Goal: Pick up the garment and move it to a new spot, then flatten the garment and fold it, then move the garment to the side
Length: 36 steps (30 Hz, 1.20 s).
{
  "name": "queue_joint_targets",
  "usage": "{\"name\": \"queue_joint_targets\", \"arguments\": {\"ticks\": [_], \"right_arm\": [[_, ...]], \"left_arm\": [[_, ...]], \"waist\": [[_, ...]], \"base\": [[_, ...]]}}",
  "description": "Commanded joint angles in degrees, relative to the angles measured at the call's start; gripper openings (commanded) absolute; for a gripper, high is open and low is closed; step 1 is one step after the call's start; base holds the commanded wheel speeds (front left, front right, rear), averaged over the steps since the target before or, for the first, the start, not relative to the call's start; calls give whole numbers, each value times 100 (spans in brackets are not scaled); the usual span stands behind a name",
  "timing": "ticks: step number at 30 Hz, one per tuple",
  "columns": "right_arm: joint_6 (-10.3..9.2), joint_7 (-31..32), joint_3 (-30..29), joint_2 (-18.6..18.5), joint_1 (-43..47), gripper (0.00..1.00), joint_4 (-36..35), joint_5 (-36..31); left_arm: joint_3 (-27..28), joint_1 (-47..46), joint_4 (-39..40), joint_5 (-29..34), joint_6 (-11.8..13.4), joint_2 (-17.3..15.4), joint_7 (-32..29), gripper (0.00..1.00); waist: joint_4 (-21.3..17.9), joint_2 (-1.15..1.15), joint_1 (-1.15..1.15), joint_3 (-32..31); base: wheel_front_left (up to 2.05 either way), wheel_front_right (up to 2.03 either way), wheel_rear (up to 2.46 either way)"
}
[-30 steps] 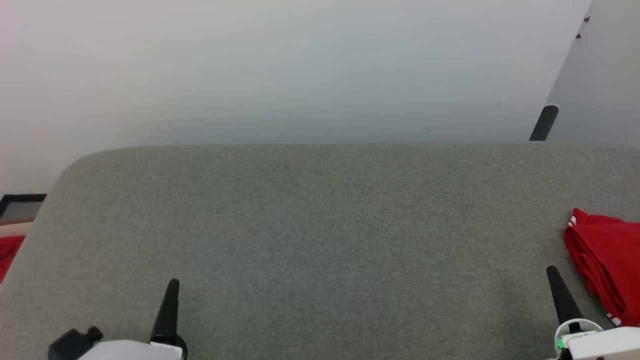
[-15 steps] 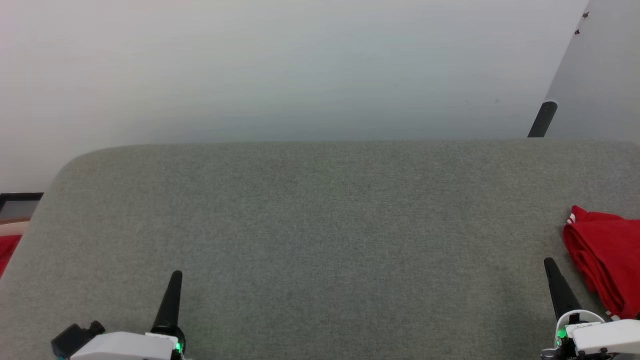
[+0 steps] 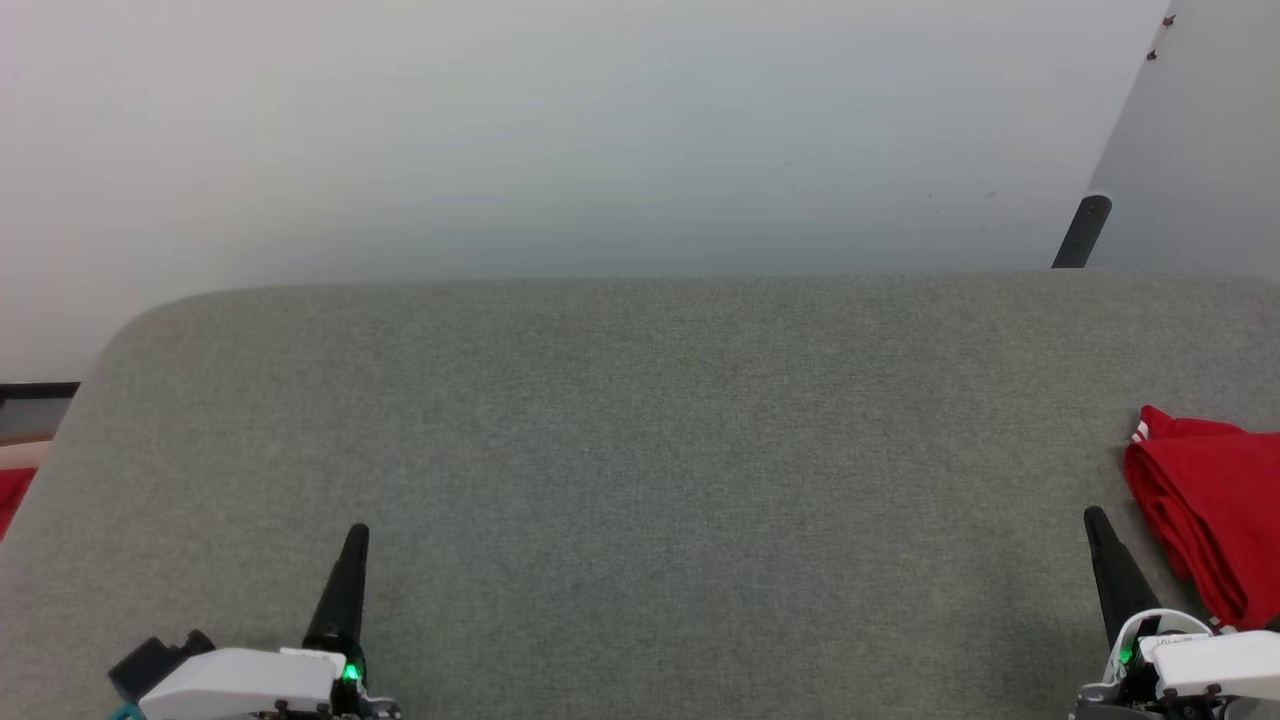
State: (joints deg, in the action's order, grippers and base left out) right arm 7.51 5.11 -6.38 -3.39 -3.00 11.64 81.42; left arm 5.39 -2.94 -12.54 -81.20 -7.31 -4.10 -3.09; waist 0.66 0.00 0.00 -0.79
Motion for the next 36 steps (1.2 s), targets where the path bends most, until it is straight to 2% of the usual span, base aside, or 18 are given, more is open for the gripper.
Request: {"name": "queue_joint_targets", "arguments": {"ticks": [1,28,36], "right_arm": [[-2,20,-12,0,-138,0,-2,123],[-3,148,-20,60,-359,0,240,1055],[-3,151,-19,62,-341,0,251,1108]], "left_arm": [[24,-102,0,-108,-23,6,-40,0],[119,-356,-154,-1093,-31,118,-337,0],[123,-367,-164,-1130,-31,125,-359,0]], "waist": [[-4,0,0,5],[-61,0,0,90],[-66,0,0,97]], "base": [[0,0,0],[0,0,0],[0,0,0]]}}
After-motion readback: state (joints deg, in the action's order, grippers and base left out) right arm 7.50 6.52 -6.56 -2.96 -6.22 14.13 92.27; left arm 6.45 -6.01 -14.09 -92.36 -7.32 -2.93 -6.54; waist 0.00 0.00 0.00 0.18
